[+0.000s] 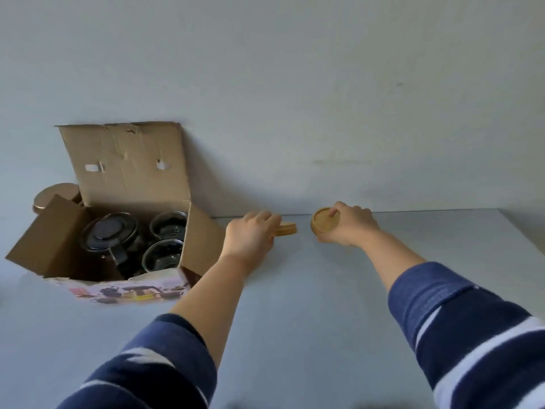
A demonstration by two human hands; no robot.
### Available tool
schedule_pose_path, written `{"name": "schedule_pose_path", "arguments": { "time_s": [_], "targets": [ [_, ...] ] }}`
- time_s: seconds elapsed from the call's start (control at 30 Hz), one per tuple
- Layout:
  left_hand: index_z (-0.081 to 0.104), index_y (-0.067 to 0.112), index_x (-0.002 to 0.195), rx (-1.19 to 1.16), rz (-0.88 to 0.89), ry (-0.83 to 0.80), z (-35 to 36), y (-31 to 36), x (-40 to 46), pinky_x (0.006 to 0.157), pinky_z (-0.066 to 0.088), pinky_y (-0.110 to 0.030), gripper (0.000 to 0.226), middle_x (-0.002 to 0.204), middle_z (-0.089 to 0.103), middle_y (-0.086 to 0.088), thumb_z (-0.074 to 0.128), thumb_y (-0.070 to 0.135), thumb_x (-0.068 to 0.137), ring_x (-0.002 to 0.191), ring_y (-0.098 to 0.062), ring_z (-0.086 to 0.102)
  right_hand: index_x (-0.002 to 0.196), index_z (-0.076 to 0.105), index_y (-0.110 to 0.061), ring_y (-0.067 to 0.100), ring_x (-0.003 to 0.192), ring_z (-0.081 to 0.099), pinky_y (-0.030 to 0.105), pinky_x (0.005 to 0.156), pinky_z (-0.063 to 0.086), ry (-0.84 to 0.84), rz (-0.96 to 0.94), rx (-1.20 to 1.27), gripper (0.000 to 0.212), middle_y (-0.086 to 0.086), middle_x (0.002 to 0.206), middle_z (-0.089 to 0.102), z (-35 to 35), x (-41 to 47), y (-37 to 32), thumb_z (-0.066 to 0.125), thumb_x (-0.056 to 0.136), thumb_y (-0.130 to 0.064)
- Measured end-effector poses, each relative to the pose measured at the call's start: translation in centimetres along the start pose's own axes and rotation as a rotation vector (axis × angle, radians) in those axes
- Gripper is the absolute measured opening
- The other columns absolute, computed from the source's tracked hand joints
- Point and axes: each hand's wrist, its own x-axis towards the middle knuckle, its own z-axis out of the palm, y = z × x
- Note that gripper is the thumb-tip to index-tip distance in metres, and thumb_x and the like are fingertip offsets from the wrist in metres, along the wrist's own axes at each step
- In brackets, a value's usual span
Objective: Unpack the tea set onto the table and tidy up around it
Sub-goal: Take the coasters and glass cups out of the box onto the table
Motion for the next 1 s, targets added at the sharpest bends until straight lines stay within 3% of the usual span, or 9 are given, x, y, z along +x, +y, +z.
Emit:
{"name": "schedule_pose_path", "arguments": {
  "time_s": [0.07, 0.13, 0.27, 0.43, 0.57, 0.67, 0.77, 0.83, 1.0],
  "targets": [
    [0.062, 0.02, 0.069, 0.044, -0.016, 0.025, 3.2, 1.9, 0.8, 0.039, 0.031, -0.024, 0.032, 0.061, 0.059, 0.003, 0.082, 0.009, 0.047, 0.055, -0.024, 0.059, 0.116, 0.05, -0.031, 0.031, 0.12, 0.042, 0.031, 0.082, 0.042, 0.023, 0.004, 0.026, 0.064, 0.009, 0.119, 0.054, 1.5, 1.4, 2.8, 0.076, 0.062, -0.053],
    [0.063, 0.02, 0.069, 0.058, -0.025, 0.049, 5.8, 3.2, 1.4, 0.043, 0.026, -0.024, 0.034, 0.062, 0.059, 0.002, 0.081, 0.007, 0.043, 0.057, -0.025, 0.059, 0.118, 0.05, -0.031, 0.031, 0.122, 0.04, 0.033, 0.086, 0.043, 0.022, -0.015, 0.034, 0.065, 0.01, 0.12, 0.052, 2.9, 2.8, 4.8, 0.077, 0.062, -0.053],
    [0.064, 0.02, 0.07, 0.04, -0.052, 0.089, 9.0, 4.0, 2.6, 0.044, 0.033, -0.026, 0.034, 0.068, 0.06, 0.0, 0.079, 0.004, 0.044, 0.066, -0.028, 0.061, 0.115, 0.051, -0.03, 0.031, 0.119, 0.041, 0.034, 0.088, 0.042, 0.056, -0.044, 0.036, 0.065, 0.01, 0.121, 0.052, 5.1, 5.2, 6.7, 0.078, 0.061, -0.052],
    [0.064, 0.018, 0.071, 0.023, -0.107, 0.095, 11.4, 3.8, 4.1, 0.046, 0.03, -0.026, 0.034, 0.074, 0.059, -0.002, 0.083, 0.003, 0.048, 0.07, -0.029, 0.059, 0.118, 0.051, -0.03, 0.032, 0.118, 0.041, 0.034, 0.09, 0.042, 0.122, -0.064, 0.095, 0.065, 0.01, 0.124, 0.052, 6.1, 7.6, 7.4, 0.077, 0.062, -0.051],
    [0.063, 0.017, 0.074, -0.01, -0.118, 0.084, 12.3, 3.3, 4.5, 0.056, 0.035, -0.03, 0.031, 0.084, 0.062, -0.001, 0.086, 0.009, 0.054, 0.079, -0.03, 0.06, 0.123, 0.049, -0.029, 0.032, 0.119, 0.04, 0.035, 0.093, 0.04, 0.112, -0.096, 0.08, 0.069, 0.009, 0.129, 0.05, 6.1, 8.8, 7.2, 0.076, 0.064, -0.053],
    [0.066, 0.024, 0.095, -0.035, -0.189, -0.041, 11.8, 3.7, 4.6, 0.081, 0.038, -0.039, 0.034, 0.117, 0.06, 0.003, 0.079, 0.042, 0.07, 0.114, -0.028, 0.052, 0.123, 0.047, -0.031, 0.031, 0.121, 0.038, 0.037, 0.095, 0.04, 0.064, -0.09, 0.05, 0.073, 0.007, 0.131, 0.045, 5.9, 8.9, 7.3, 0.077, 0.062, -0.057],
    [0.045, 0.024, 0.132, -0.098, -0.409, -0.155, 11.2, 4.4, 5.1, 0.1, 0.033, -0.044, 0.076, 0.146, 0.039, 0.0, 0.062, 0.068, 0.072, 0.134, -0.026, 0.035, 0.122, 0.048, -0.032, 0.029, 0.124, 0.036, 0.038, 0.097, 0.039, 0.055, -0.077, 0.039, 0.075, 0.005, 0.132, 0.04, 5.5, 8.9, 7.2, 0.075, 0.06, -0.062],
    [0.035, 0.021, 0.139, -0.197, -0.541, -0.173, 11.0, 5.0, 5.9, 0.101, 0.033, -0.046, 0.091, 0.147, 0.038, -0.001, 0.06, 0.074, 0.069, 0.134, -0.026, 0.036, 0.123, 0.05, -0.032, 0.029, 0.126, 0.035, 0.038, 0.098, 0.038, 0.074, -0.077, 0.021, 0.071, 0.005, 0.132, 0.04, 5.4, 8.9, 7.1, 0.072, 0.063, -0.062],
    [0.035, 0.018, 0.138, -0.275, -0.658, -0.228, 10.4, 5.8, 7.6, 0.099, 0.032, -0.043, 0.09, 0.138, 0.049, -0.004, 0.065, 0.067, 0.069, 0.13, -0.025, 0.043, 0.123, 0.053, -0.035, 0.03, 0.125, 0.036, 0.037, 0.098, 0.037, 0.063, -0.045, 0.016, 0.068, 0.004, 0.131, 0.044, 4.8, 8.9, 6.9, 0.072, 0.064, -0.062]
  ]
}}
